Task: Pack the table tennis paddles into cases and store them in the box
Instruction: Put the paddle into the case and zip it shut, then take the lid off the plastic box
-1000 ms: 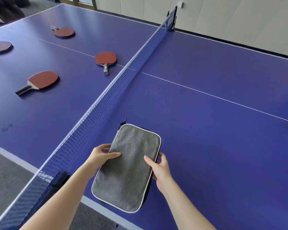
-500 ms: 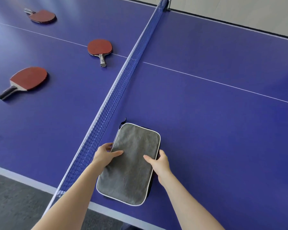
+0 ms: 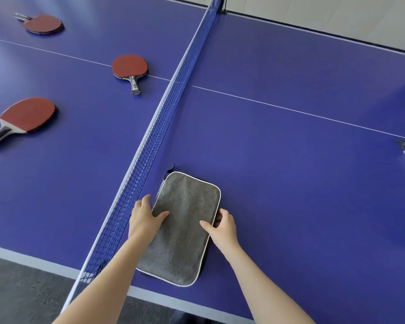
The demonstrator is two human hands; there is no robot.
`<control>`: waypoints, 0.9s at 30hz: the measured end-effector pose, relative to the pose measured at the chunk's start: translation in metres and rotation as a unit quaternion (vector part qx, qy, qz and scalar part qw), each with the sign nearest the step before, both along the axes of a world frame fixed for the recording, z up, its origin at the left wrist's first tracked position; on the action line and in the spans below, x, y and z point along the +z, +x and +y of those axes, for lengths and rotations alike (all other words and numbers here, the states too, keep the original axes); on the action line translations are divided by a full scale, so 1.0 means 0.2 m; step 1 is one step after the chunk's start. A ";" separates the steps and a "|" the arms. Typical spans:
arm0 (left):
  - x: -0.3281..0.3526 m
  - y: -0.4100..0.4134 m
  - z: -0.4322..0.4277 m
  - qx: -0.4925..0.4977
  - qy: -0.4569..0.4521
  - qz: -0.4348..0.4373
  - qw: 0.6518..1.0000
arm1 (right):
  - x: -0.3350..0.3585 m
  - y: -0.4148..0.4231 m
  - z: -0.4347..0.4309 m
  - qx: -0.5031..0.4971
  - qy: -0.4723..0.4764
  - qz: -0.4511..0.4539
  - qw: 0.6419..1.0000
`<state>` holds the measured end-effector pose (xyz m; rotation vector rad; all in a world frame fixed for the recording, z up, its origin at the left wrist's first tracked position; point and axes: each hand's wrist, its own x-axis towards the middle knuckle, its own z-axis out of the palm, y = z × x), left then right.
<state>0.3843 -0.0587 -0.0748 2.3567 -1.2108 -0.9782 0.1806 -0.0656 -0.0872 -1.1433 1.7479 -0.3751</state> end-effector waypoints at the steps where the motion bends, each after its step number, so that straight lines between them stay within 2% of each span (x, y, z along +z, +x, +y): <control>1: 0.01 -0.01 0.00 -0.037 -0.018 -0.052 0.998 | 0.02 -0.03 0.01 0.020 -0.015 0.016 1.000; 3: 0.05 -0.05 0.00 -0.131 -0.070 -0.152 0.977 | 0.07 -0.09 0.03 0.072 -0.051 0.061 0.994; 5: 0.08 -0.12 -0.02 -0.239 -0.096 -0.205 0.944 | 0.12 -0.18 0.04 0.132 -0.082 0.119 0.981; 8: 0.13 -0.26 -0.06 -0.395 -0.049 -0.237 0.886 | 0.20 -0.32 0.02 0.212 -0.102 0.204 0.950; 10: 0.16 -0.37 -0.09 -0.460 -0.013 -0.250 0.852 | 0.24 -0.42 0.01 0.251 -0.101 0.254 0.929; 13: 0.22 -0.53 -0.13 -0.513 0.015 -0.271 0.815 | 0.31 -0.57 0.00 0.282 -0.101 0.315 0.901; 15: 0.26 -0.64 -0.16 -0.530 0.019 -0.282 0.799 | 0.35 -0.67 0.00 0.282 -0.096 0.332 0.895; 22: 0.50 -1.19 -0.20 -0.565 -0.030 -0.278 0.776 | 0.56 -1.15 0.18 0.200 -0.103 0.355 0.907; 27: 0.68 -1.68 -0.07 -0.595 -0.089 -0.281 0.748 | 0.70 -1.58 0.43 0.138 -0.106 0.383 0.907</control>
